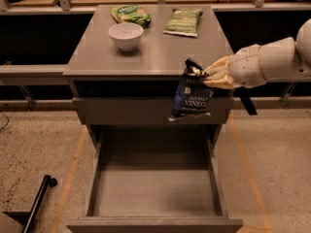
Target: Pick blue chip bag from middle drawer and place on counter
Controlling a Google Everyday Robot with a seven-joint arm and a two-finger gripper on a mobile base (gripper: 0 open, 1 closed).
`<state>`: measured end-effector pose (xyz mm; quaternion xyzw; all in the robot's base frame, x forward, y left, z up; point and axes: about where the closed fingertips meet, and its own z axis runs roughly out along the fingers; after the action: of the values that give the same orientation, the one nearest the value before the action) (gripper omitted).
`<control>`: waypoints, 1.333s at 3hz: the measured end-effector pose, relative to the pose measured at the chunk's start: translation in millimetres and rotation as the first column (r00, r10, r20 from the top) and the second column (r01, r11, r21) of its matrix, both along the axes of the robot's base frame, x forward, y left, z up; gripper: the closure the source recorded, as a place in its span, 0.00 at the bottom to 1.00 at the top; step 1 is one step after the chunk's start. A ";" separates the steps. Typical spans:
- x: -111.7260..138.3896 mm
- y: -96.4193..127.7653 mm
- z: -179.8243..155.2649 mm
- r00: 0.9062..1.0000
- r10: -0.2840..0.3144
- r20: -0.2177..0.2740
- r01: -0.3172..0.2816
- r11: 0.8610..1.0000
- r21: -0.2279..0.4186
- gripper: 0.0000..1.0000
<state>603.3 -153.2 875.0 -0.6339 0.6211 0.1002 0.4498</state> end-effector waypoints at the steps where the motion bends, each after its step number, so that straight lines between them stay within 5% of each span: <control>1: -3.7 3.7 -3.8 1.000 0.008 0.003 -0.008 0.999 -0.039 1.00; 2: 5.3 18.2 25.9 0.993 0.027 0.118 -0.015 0.995 -0.098 1.00; 4: 70.8 50.7 119.4 0.928 0.117 0.354 -0.041 0.976 -0.216 1.00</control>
Offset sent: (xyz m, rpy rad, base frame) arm 0.0201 0.0326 0.0749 -0.1768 -0.3002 0.0207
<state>674.2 -102.5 994.3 -0.7089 0.5076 -0.0654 0.4852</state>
